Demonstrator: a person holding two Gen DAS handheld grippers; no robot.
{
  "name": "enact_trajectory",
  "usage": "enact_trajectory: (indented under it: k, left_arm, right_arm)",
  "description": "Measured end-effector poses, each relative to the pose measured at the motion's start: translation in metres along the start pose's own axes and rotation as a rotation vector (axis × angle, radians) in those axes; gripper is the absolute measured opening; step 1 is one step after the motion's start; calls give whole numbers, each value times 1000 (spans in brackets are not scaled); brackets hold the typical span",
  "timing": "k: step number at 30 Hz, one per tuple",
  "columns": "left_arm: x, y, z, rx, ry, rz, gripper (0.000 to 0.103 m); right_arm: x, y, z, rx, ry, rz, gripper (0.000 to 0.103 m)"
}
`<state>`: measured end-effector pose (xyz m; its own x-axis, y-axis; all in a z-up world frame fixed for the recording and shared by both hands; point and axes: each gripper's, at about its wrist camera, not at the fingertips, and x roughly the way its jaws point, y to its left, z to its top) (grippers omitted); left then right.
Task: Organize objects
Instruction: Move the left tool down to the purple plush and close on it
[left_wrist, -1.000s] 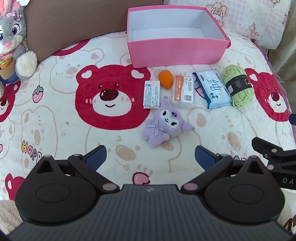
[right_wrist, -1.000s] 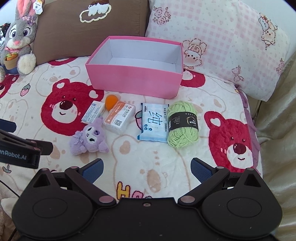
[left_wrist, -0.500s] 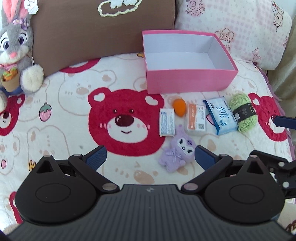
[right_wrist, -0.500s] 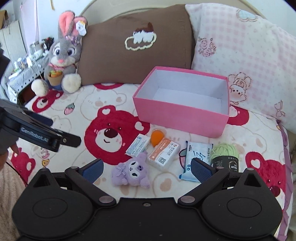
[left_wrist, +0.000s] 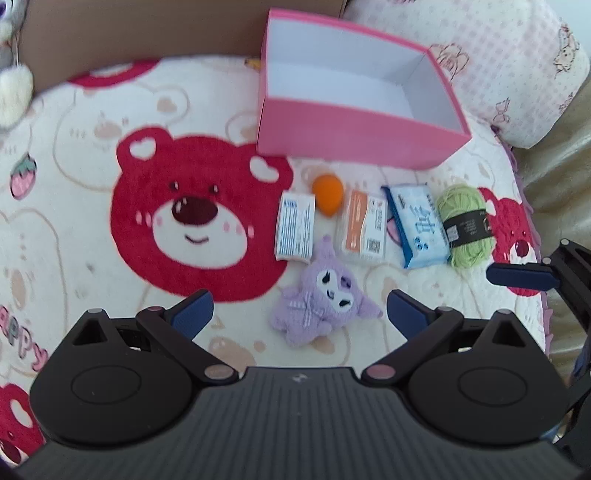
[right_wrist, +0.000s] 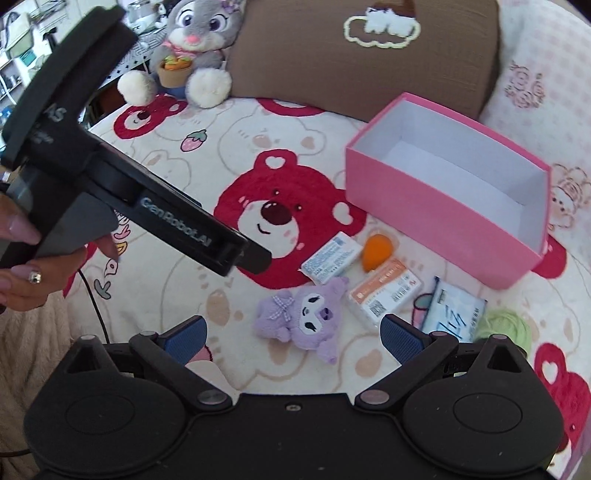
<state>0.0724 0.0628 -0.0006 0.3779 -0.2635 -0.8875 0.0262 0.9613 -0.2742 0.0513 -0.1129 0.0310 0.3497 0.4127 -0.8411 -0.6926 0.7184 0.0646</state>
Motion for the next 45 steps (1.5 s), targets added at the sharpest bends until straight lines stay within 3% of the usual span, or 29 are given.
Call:
enact_trajectory:
  k: [6, 12, 16, 21, 27, 34, 42, 45]
  left_arm:
    - [34, 24, -14, -45, 51, -44, 94]
    - [55, 34, -26, -78, 38, -99, 83]
    - [66, 36, -29, -97, 23, -140, 79]
    - [81, 37, -33, -94, 16, -136, 64]
    - [103, 48, -38, -162, 73, -194, 56]
    - [117, 59, -42, -228, 70, -214, 50]
    - [127, 66, -46, -321, 66, -266, 47]
    - [130, 62, -45, -286, 59, -257, 45]
  right_arm:
    - [49, -1, -15, -1, -25, 12, 98]
    - [84, -2, -23, -24, 7, 19, 97]
    - [98, 0, -23, -43, 31, 6, 96]
    - [115, -1, -26, -48, 71, 9, 94]
    - [131, -9, -27, -37, 103, 9, 93]
    - [144, -10, -25, -52, 122, 14, 93]
    - [149, -16, -29, -7, 112, 1, 79]
    - [149, -17, -31, 14, 100, -2, 76]
